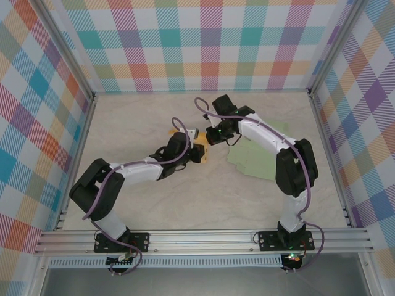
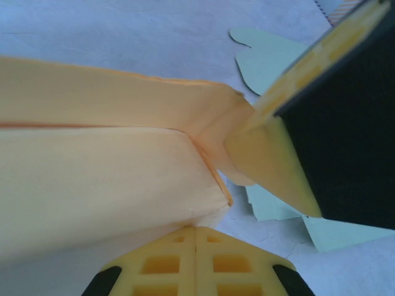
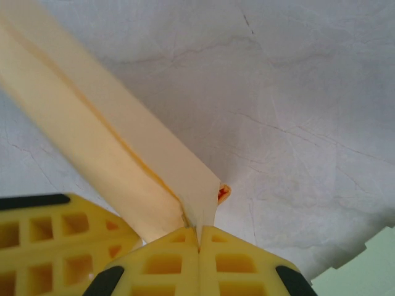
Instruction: Fold the paper box
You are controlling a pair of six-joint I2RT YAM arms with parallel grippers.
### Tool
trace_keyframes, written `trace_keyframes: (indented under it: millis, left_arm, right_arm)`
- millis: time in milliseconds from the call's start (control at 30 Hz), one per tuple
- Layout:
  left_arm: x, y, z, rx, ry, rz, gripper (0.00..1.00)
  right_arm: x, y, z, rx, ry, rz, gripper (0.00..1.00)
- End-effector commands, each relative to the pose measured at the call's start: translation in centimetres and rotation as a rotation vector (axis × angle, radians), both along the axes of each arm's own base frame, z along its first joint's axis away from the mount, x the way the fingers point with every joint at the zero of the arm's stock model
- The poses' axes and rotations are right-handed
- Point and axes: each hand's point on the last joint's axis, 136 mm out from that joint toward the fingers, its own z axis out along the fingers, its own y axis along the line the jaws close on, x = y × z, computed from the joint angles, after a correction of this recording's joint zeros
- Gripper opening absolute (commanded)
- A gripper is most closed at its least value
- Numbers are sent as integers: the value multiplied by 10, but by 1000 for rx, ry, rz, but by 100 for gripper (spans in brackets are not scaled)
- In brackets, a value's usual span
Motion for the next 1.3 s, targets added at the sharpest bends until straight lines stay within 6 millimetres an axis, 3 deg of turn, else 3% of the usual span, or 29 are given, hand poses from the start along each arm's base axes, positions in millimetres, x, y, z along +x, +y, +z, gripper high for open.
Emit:
trace_keyframes:
  millis: [0,267,600,833,1033,1267]
  left_arm:
    - [2,-12,8,-40,-56,-3,0]
    - [2,-20,11,-53,-104,-1,0]
    - [0,-17,18,-59,-119,17,1]
    - [-6,-17,24,-89,-110,3,2]
    - [-11,-12,36,-93,-106,8,7]
    - [-20,-4,67,-106,-133,1,17]
  right_arm:
    - [-11,19,35,91,-34,43,4]
    - [-10,20,41,96,-82,14,5]
    - [-7,15,6,14,-41,1,7]
    - [-3,11,-4,-51,-21,11,8]
    - [-2,10,-7,-83,-17,26,9]
    - [1,14,-9,-93,-12,44,9]
